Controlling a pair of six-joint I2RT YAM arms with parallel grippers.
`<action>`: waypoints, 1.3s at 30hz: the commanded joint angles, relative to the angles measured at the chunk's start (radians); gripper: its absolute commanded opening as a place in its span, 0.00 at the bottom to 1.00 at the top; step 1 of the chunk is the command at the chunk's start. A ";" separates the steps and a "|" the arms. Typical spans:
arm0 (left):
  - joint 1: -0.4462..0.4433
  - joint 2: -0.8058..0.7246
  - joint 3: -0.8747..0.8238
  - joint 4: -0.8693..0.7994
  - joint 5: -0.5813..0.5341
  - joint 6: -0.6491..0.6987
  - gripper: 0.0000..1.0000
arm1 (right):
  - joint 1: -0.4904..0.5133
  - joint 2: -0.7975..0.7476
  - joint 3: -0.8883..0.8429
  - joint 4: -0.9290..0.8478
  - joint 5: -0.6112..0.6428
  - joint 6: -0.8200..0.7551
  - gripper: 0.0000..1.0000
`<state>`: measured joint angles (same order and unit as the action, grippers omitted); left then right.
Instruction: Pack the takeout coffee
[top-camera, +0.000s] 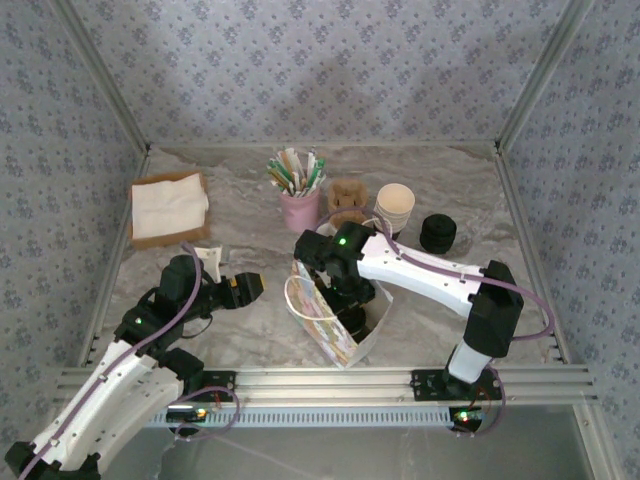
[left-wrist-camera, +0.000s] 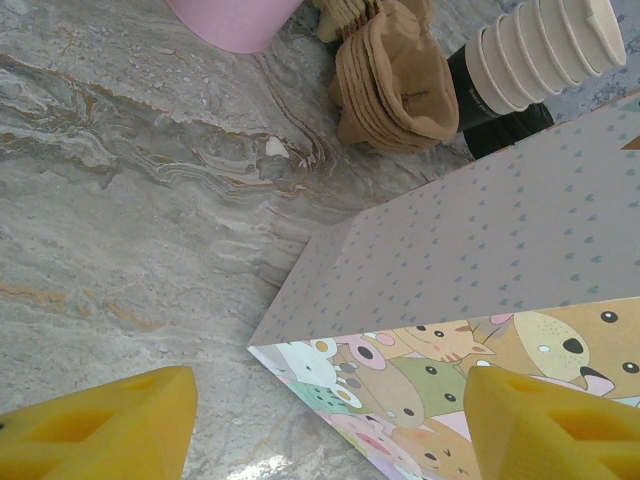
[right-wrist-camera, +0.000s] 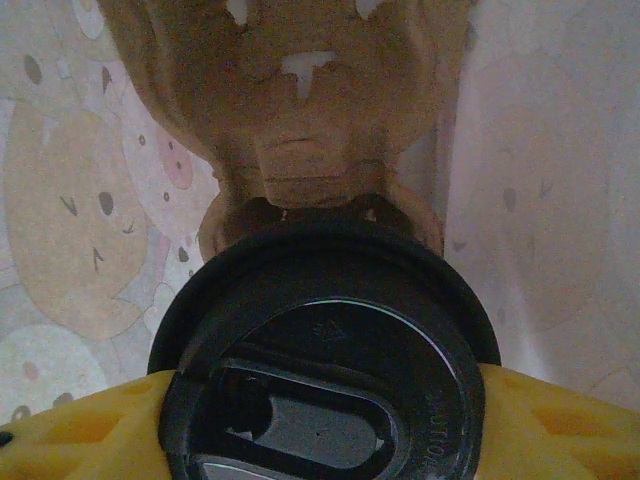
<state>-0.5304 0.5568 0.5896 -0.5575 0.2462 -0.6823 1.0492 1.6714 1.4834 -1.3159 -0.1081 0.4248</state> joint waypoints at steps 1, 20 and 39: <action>-0.006 -0.014 0.007 -0.009 -0.005 0.003 0.71 | -0.002 0.010 -0.036 0.002 0.004 -0.013 0.66; -0.006 -0.020 0.005 -0.012 -0.005 0.003 0.71 | -0.009 0.014 -0.054 0.020 0.004 -0.014 0.66; -0.006 -0.014 0.014 -0.010 -0.010 0.007 0.71 | -0.018 0.011 -0.064 0.030 0.001 -0.016 0.66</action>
<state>-0.5304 0.5442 0.5900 -0.5591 0.2459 -0.6823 1.0332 1.6714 1.4498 -1.2663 -0.1093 0.4240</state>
